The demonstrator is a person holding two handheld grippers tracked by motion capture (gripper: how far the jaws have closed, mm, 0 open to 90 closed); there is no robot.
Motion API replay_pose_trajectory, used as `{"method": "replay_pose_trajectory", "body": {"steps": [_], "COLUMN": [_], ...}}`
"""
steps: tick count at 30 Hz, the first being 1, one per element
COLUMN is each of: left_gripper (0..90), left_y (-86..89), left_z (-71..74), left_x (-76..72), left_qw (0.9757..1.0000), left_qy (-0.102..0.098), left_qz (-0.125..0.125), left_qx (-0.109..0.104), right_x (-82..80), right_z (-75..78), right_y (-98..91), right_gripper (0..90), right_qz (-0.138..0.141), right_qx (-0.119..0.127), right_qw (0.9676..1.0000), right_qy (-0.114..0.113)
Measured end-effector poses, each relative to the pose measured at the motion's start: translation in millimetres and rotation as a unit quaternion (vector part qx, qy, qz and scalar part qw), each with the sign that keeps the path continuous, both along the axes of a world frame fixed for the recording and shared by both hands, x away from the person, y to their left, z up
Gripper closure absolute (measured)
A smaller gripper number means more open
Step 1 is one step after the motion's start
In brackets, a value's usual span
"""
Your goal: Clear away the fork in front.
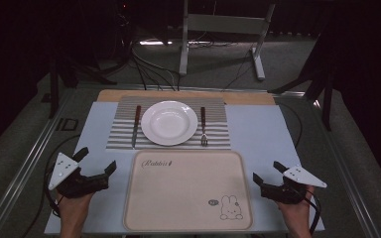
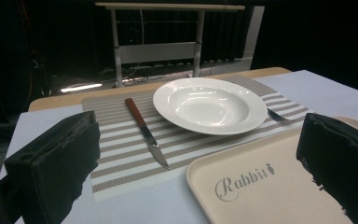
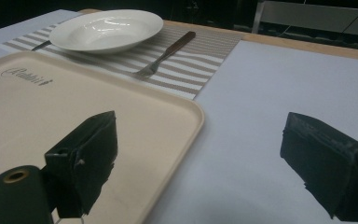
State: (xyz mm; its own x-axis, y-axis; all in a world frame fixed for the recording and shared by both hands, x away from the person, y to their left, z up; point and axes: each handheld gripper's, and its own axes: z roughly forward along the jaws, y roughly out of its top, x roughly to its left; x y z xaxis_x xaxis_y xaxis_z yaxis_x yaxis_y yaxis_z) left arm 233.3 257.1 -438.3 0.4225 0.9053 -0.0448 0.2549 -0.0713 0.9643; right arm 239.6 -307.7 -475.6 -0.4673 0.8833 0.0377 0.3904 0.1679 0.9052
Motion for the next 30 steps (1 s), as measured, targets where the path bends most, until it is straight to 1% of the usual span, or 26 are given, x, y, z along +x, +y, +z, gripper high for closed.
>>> {"method": "replay_pose_trajectory", "body": {"steps": [4, 5, 6, 7, 13, 14, 16, 18, 19, 20, 22, 23, 26, 29, 30], "left_gripper": [0.2, 0.2, 0.2, 0.2, 0.2, 0.2, 0.2, 0.2, 0.2, 0.2, 0.2, 0.1, 0.1, 0.1, 0.1], "left_y": [-1.2, -2.7, -2.7, -3.2, -3.7, -3.7, -3.3, -2.8, -2.8, -3.0, -3.8, -4.3, -5.4, -5.4, -5.5], "left_z": [-0.9, -1.1, -1.1, -1.2, -3.9, -4.2, -4.5, -5.1, -5.7, -5.9, -6.1, -6.1, -6.6, -6.9, -7.0], "left_x": [-0.3, -1.0, -1.0, -1.1, 1.3, 1.5, 1.8, 2.3, 2.6, 2.7, 2.7, 2.7, 3.1, 2.9, 3.0], "left_qw": [1.0000, 0.9997, 0.9997, 0.9997, 0.9996, 0.9996, 0.9996, 0.9996, 0.9996, 0.9996, 0.9995, 0.9994, 0.9994, 0.9993, 0.9994], "left_qy": [-0.002, -0.006, -0.006, -0.006, 0.000, 0.001, 0.001, 0.003, 0.005, 0.006, 0.007, 0.008, 0.008, 0.009, 0.010], "left_qz": [0.004, 0.009, 0.009, 0.010, 0.011, 0.012, 0.013, 0.015, 0.016, 0.016, 0.017, 0.017, 0.016, 0.016, 0.016], "left_qx": [0.009, 0.020, 0.020, 0.024, 0.026, 0.025, 0.026, 0.025, 0.024, 0.024, 0.027, 0.028, 0.030, 0.032, 0.031], "right_x": [0.1, 0.4, 0.4, 0.6, 1.6, 1.9, 2.3, 3.8, 5.8, 5.8, 8.3, 11.5, 13.8, 17.4, 19.4], "right_z": [-0.1, 0.0, 0.0, 0.1, 0.6, 1.4, 1.9, 4.0, 6.8, 6.8, 10.1, 13.7, 15.7, 18.0, 19.7], "right_y": [0.6, 0.8, 0.8, 1.1, 1.9, 1.9, 1.9, 2.4, 2.6, 2.6, 2.9, 4.3, 6.2, 7.4, 8.2], "right_gripper": [11.2, 11.1, 11.1, 11.2, 11.2, 11.3, 11.3, 11.3, 11.2, 11.2, 11.1, 11.1, 11.0, 11.0, 11.1], "right_qz": [0.000, -0.001, -0.001, -0.002, -0.007, -0.010, -0.011, -0.016, -0.023, -0.023, -0.022, -0.017, -0.015, -0.013, -0.014], "right_qx": [0.000, 0.001, 0.001, 0.004, 0.009, 0.018, 0.020, 0.021, 0.021, 0.021, 0.028, 0.025, 0.020, 0.024, 0.020], "right_qw": [1.0000, 1.0000, 1.0000, 1.0000, 0.9999, 0.9998, 0.9997, 0.9996, 0.9995, 0.9995, 0.9993, 0.9995, 0.9997, 0.9996, 0.9996], "right_qy": [-0.001, 0.000, 0.000, 0.000, 0.004, 0.007, 0.008, 0.007, 0.003, 0.003, 0.005, 0.008, 0.007, 0.011, 0.012]}}
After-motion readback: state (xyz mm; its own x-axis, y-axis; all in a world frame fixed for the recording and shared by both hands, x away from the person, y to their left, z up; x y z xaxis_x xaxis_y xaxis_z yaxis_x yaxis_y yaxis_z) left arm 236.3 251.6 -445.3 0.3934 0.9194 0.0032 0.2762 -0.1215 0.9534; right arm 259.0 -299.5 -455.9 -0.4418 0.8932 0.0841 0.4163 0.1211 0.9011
